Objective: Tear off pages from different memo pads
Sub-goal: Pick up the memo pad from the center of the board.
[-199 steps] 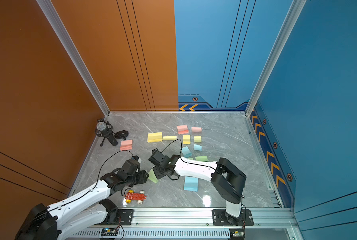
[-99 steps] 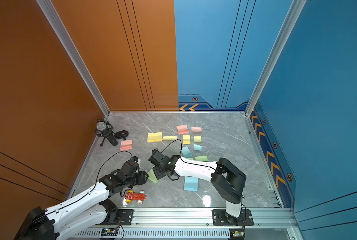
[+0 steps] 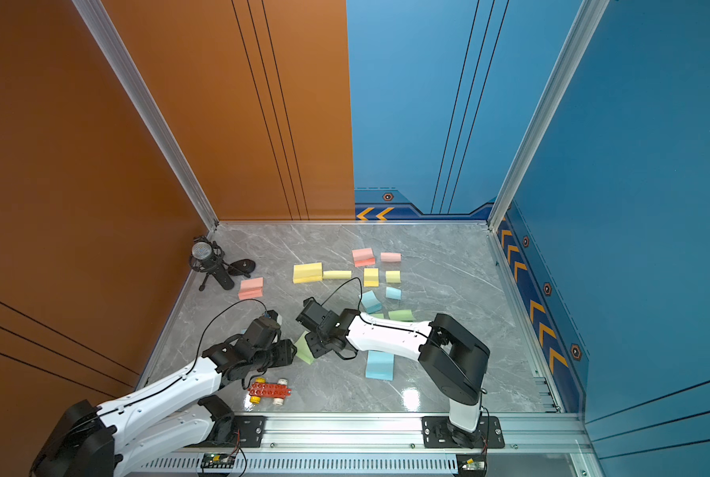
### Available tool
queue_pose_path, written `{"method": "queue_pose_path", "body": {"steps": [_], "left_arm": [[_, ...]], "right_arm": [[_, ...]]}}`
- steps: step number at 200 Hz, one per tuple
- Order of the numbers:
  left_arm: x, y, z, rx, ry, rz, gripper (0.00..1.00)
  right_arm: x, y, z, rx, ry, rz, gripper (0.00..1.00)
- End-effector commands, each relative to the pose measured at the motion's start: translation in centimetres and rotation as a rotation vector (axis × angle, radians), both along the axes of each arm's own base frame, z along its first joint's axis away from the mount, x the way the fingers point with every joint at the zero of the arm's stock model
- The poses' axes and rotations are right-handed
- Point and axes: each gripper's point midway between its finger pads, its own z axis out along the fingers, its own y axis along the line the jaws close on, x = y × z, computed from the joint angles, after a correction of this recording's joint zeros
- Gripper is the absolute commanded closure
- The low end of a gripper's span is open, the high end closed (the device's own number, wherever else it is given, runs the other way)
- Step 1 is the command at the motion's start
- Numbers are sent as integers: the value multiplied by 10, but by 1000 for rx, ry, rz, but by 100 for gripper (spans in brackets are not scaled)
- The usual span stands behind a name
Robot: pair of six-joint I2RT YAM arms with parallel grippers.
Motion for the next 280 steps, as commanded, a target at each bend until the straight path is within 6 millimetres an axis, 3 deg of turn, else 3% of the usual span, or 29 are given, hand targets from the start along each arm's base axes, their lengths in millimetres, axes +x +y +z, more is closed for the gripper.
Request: {"method": "queue_pose_path", "body": {"steps": [1, 78, 132, 280], "left_arm": [[8, -2, 10, 16, -35, 0, 49], [13, -4, 8, 44, -28, -2, 48], [13, -6, 7, 44, -29, -9, 48], [17, -7, 2, 68, -26, -18, 46]], "right_arm": [[-4, -8, -7, -44, 1, 11, 52], [-19, 20, -15, 66, 100, 61, 55], [-15, 27, -30, 68, 135, 52, 57], [-15, 38, -16, 142, 163, 43, 53]]}}
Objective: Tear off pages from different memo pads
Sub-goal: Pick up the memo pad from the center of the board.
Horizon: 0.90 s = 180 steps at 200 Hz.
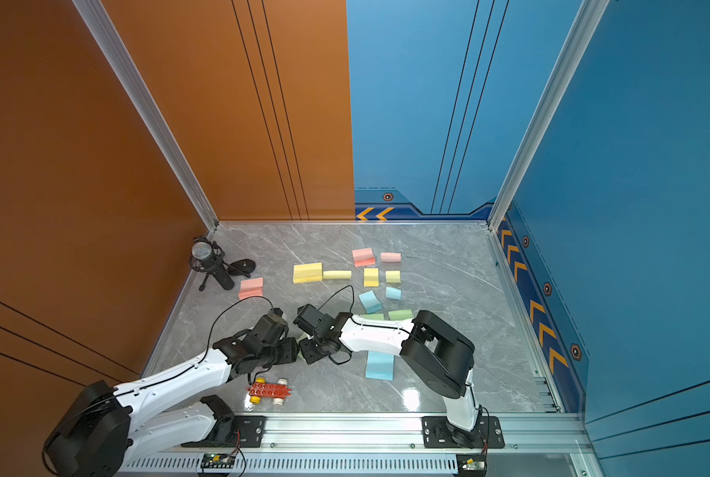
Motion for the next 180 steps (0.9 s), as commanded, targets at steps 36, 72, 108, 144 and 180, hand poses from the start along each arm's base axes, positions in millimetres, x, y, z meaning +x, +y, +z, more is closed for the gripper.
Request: {"method": "queue_pose_path", "body": {"steps": [36, 72, 108, 144, 180], "left_arm": [[9, -6, 10, 5, -43, -18, 45], [10, -7, 9, 5, -39, -23, 45], [12, -8, 10, 8, -40, -26, 45], [11, -8, 10, 5, -43, -32, 45], [7, -3, 12, -8, -56, -33, 45]], "right_arm": [[17, 5, 11, 56, 4, -53, 55], [20, 7, 6, 17, -6, -22, 56], [21, 9, -5, -21, 0, -13, 56], [29, 6, -6, -68, -31, -7, 60], [35, -4, 0, -118, -72, 20, 77]]}}
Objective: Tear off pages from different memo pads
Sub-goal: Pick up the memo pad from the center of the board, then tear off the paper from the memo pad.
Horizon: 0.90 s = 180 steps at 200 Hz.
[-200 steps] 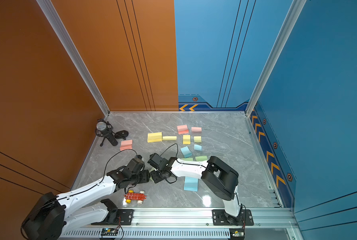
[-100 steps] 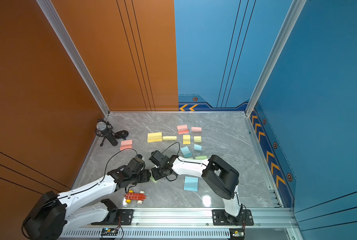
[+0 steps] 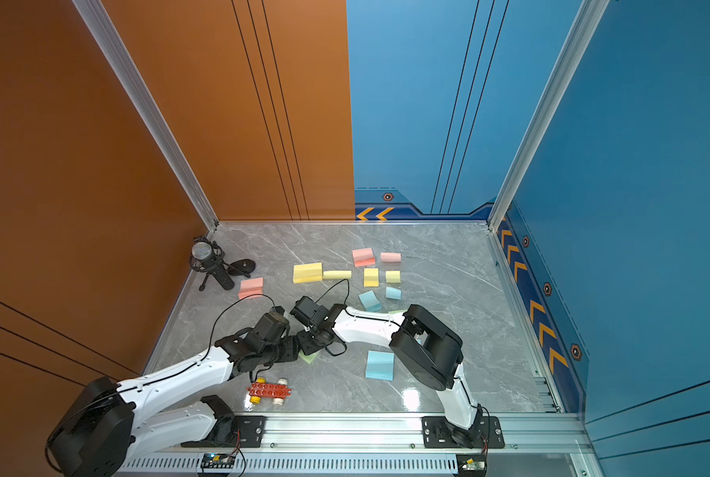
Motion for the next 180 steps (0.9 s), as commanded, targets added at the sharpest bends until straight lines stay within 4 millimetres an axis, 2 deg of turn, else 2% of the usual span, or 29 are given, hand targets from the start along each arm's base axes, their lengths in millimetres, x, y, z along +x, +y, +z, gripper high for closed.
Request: {"method": "queue_pose_path", "body": {"steps": [1, 21, 51, 72, 85, 88, 120, 143, 167, 171, 180], "left_arm": [[1, 1, 8, -12, -35, -16, 45], [0, 2, 14, -39, -55, -17, 44], [-1, -4, 34, -116, -108, -55, 40], [-2, -13, 51, -176, -146, -97, 39], [-2, -20, 64, -202, -181, -134, 33], [-3, -21, 67, -207, -190, -143, 29], [-9, -38, 102, -318, -295, -226, 22], [-22, -64, 141, -543, -451, -347, 15], [-35, -61, 169, -597, -582, -390, 15], [-36, -60, 171, -602, -595, -386, 9], [-39, -57, 175, -614, -627, -383, 8]], "right_arm": [[5, -12, 2, -74, -39, 34, 78], [4, -16, 9, -97, -44, 89, 100], [6, -28, 36, -97, -70, 211, 100], [5, -34, 69, -30, -125, 365, 100], [0, -37, 90, 35, -165, 471, 100], [0, -39, 95, 46, -180, 494, 100], [-17, -52, 131, 93, -321, 741, 100], [-32, -55, 155, 181, -329, 831, 100], [-54, -60, 172, 257, -317, 914, 100], [-57, -61, 174, 266, -312, 922, 100], [-63, -63, 180, 287, -306, 941, 100]]}}
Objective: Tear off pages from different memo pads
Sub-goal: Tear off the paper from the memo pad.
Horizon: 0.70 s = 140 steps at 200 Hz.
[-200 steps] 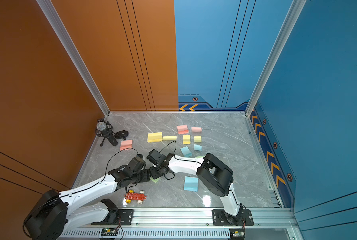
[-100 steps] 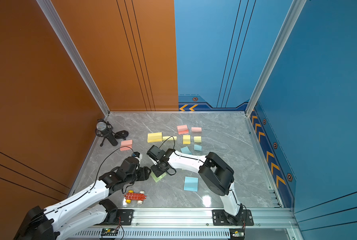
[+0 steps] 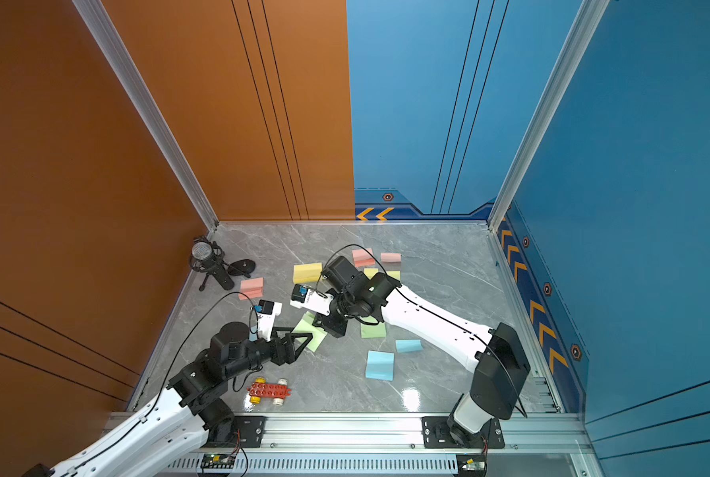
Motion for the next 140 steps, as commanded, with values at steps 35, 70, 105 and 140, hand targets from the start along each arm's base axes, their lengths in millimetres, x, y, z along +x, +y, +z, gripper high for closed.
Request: {"method": "queue_pose_path", "body": {"steps": [35, 70, 105, 140], "left_arm": [[-25, -9, 28, -109, -152, -112, 9], [-38, -25, 36, -100, -166, -207, 12], [-42, -29, 42, -105, -181, -228, 22], [-47, -35, 43, -104, -175, -261, 56]], "right_arm": [[-52, -19, 39, 118, 65, 213, 100], [-66, -22, 61, 193, 69, 259, 100], [-66, -26, 62, 194, 61, 252, 100], [-61, -33, 63, 201, 41, 233, 100]]}}
